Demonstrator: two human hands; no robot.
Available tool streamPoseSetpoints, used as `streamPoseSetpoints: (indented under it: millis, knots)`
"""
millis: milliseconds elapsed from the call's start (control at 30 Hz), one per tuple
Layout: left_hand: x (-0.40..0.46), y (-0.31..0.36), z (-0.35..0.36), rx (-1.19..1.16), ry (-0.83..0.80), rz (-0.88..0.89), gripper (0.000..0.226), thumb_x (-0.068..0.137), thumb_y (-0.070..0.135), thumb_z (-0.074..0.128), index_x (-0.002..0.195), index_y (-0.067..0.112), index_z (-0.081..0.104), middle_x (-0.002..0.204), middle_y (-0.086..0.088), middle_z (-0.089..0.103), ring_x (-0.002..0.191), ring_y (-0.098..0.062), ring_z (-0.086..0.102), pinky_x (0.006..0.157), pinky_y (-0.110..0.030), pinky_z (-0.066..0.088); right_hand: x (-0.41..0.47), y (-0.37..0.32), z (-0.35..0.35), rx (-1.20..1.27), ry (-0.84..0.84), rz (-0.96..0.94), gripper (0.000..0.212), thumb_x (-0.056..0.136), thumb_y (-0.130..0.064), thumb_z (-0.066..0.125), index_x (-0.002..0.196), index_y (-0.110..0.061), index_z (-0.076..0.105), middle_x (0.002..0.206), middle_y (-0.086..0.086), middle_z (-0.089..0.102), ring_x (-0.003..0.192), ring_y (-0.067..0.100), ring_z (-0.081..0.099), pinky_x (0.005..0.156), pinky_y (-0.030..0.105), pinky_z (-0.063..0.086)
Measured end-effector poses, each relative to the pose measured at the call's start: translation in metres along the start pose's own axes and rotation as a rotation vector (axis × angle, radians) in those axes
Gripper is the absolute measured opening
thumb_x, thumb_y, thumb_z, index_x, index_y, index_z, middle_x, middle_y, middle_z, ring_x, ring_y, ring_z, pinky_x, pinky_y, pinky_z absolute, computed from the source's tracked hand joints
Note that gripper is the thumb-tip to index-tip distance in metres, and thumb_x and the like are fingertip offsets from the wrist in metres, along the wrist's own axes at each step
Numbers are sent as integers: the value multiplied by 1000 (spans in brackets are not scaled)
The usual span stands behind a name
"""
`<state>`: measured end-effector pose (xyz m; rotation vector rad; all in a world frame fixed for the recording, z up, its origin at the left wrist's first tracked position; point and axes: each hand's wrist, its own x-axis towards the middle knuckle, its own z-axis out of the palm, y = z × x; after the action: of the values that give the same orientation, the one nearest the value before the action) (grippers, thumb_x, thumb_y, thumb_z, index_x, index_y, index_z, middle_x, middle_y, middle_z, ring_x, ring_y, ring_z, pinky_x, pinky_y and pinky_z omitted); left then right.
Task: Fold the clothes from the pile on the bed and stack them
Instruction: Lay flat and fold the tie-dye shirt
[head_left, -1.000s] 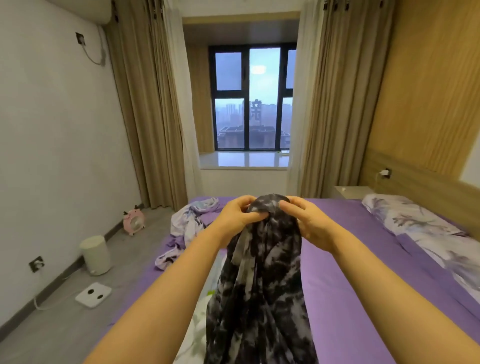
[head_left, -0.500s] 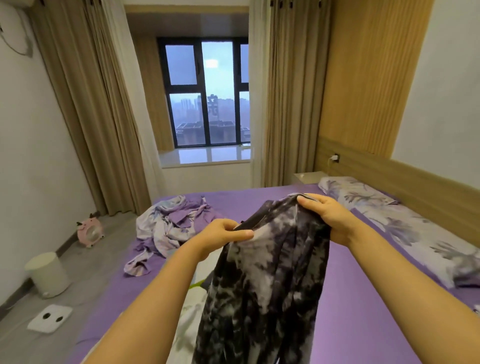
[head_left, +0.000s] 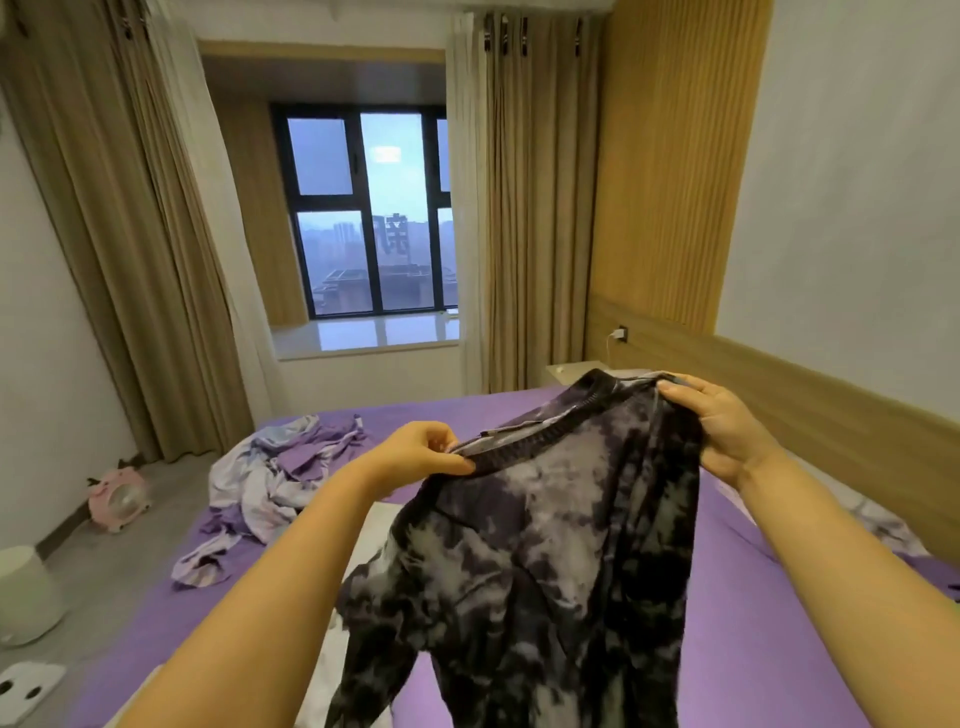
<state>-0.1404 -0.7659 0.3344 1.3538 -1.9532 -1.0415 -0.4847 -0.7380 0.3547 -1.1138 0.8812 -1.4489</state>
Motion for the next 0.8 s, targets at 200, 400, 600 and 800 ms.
streamPoseSetpoints:
  millis: [200,400,600,800]
  knots:
    - [26,29,70,-125,130,-49,21,84,23,73,82,15,53,79,-2,53,65,-14,50,50,-15,39,5,-24,-89,-82,57,70,21,88,-8,58,108,-5,65,98,13,68,86,24,65,82,37,52]
    - [38,44,123,-151,52,-130,30,84,11,72,111,13,62,91,-1,64,77,-12,63,63,-17,50,16,-22,-170,-258,23,154,20,79,-15,71,98,-14,74,97,7,74,87,20,70,77,32,52]
    - [42,37,158,-33,101,-234,17,85,15,72,82,-1,67,72,-12,46,67,-19,39,64,-30,29,23,1,-222,-469,-147,343,16,79,-16,72,94,-13,77,100,10,74,87,22,71,68,27,54]
    - [56,26,196,42,199,-220,17,91,22,65,78,14,74,61,4,61,52,-5,47,48,-11,33,19,31,-243,-665,-233,498,37,63,-45,77,87,-16,79,94,8,75,86,21,72,70,26,54]
